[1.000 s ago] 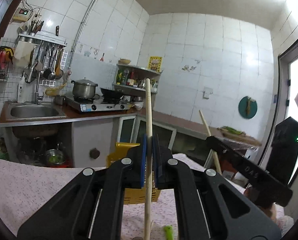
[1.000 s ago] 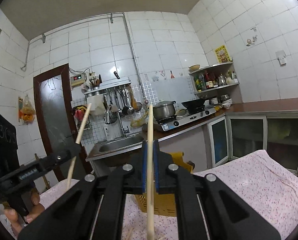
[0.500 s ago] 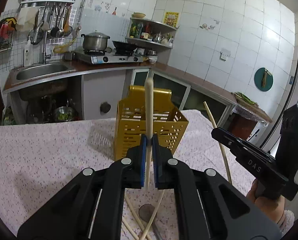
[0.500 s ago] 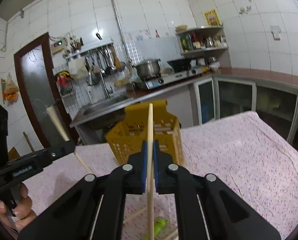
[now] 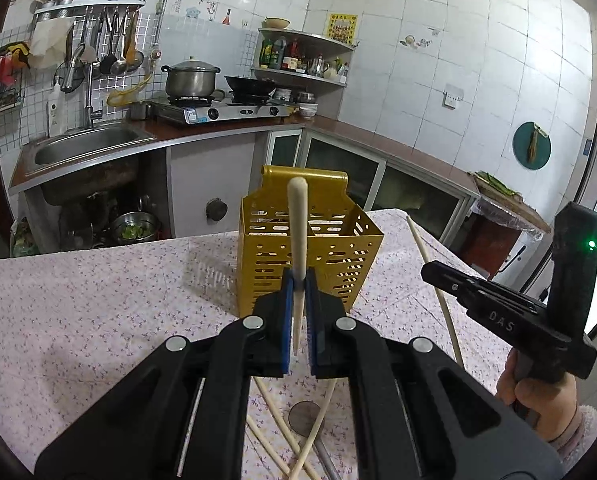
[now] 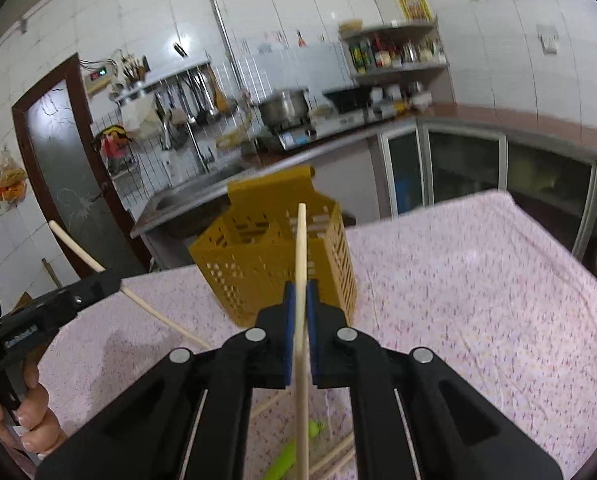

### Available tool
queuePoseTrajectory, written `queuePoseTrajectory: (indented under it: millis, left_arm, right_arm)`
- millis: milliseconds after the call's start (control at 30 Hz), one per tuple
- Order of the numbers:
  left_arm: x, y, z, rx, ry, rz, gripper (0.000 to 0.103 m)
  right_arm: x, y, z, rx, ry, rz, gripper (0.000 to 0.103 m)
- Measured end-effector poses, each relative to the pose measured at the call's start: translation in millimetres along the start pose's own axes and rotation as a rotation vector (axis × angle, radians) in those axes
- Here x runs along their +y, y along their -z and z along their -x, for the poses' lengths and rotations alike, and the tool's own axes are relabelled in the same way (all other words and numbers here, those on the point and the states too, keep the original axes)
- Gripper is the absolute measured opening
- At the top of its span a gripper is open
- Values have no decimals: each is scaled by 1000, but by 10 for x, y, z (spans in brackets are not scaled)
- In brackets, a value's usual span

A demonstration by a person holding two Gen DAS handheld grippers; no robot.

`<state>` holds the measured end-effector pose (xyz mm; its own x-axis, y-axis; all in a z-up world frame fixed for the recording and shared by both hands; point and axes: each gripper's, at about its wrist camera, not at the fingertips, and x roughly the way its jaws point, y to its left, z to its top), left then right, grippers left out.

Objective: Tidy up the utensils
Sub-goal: 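Carry both held chopsticks upright toward the yellow slotted holder, then lower the right tool's chopstick into the yellow holder and open it while the left tool holds its chopstick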

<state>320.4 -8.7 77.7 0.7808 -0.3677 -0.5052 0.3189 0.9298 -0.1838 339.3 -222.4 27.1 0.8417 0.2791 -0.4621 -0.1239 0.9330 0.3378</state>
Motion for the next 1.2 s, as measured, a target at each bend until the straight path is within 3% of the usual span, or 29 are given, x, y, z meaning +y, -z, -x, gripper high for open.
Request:
queuePoseTrajectory:
  millis: [267,367,533,700,800,967,1200]
  left_arm:
    - [-134,15,139,22,-14,-42,4]
    - [-144,41,151,23,-24,-33,4]
    - [-115,111,122,36,-39,-21,4]
    - [-78,114,76,40,-55,-18,4]
    - [-54,31,40,37,-54,-18,4]
    - [-48,-342,14,-18,-74,-51,4]
    - [-68,-838,3,-103,-79,-95,4]
  right_arm:
    - [85,80,122,-12,63,56,6]
    - [193,106,233,-98,171,130,6]
    - [270,135,350,-186,221,176,6]
    - [254,76,405,-216,198,178,6]
    - [301,-42,437,-276,161,192,6]
    - [419,-385,374,-359,88,215,6]
    - [632,-749,265,-414,99,293,3]
